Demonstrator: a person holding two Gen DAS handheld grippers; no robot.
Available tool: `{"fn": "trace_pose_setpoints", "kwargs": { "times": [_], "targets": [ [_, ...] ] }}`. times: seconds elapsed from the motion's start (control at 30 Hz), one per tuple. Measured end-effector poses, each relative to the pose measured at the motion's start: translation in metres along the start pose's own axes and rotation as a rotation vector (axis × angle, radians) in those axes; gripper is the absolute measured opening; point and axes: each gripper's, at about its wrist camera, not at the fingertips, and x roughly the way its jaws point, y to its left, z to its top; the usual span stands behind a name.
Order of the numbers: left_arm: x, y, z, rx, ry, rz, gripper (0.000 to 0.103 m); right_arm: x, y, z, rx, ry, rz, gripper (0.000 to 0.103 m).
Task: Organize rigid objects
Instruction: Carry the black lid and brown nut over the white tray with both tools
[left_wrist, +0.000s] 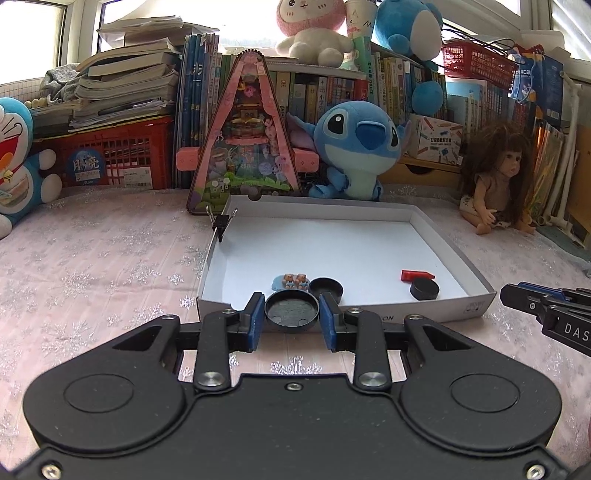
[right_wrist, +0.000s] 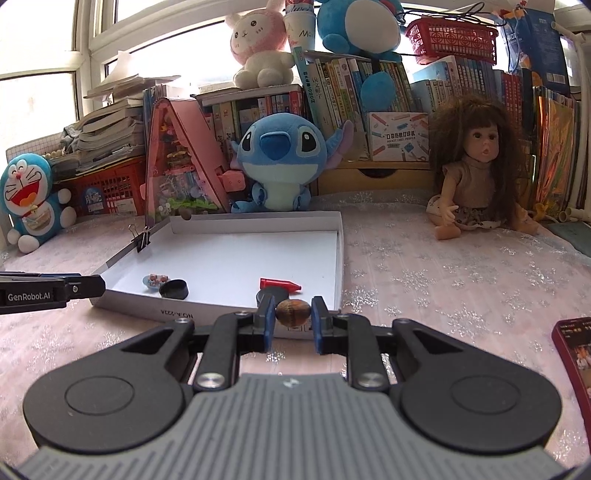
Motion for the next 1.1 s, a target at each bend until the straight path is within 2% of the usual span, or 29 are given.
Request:
{"fn": "trace_pose_setpoints", "kwargs": {
  "times": [0.77,0.9,1.1],
  "targets": [
    [0.049,0.004,0.023,-0.061,0.037,-0.020,0.030,0.030,0.000,0.016,0.015,-0.005,0.004,0.025],
    [0.061,0.009,0.033,-0.044,0.032,-0.022,0.030,0.039,-0.002,0.020,0.017,0.005,0.005,0.025],
    [0.088,0.025,0.053,-0.075,0.063,-0.008,0.030,0.057,-0.010,0.035,0.035,0.027,0.014,0.025]
  ]
}}
